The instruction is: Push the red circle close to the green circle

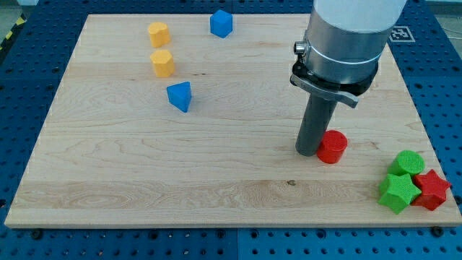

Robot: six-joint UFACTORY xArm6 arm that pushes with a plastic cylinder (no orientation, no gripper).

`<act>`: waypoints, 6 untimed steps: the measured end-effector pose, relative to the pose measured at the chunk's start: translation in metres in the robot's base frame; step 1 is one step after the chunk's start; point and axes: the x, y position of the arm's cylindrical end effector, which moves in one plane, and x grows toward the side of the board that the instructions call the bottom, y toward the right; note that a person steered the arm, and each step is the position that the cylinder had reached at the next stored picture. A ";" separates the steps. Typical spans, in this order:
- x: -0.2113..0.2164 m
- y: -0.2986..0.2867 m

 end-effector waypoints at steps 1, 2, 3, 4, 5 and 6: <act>-0.030 0.000; -0.032 0.000; -0.031 0.015; -0.028 0.029; -0.028 0.030; -0.018 0.034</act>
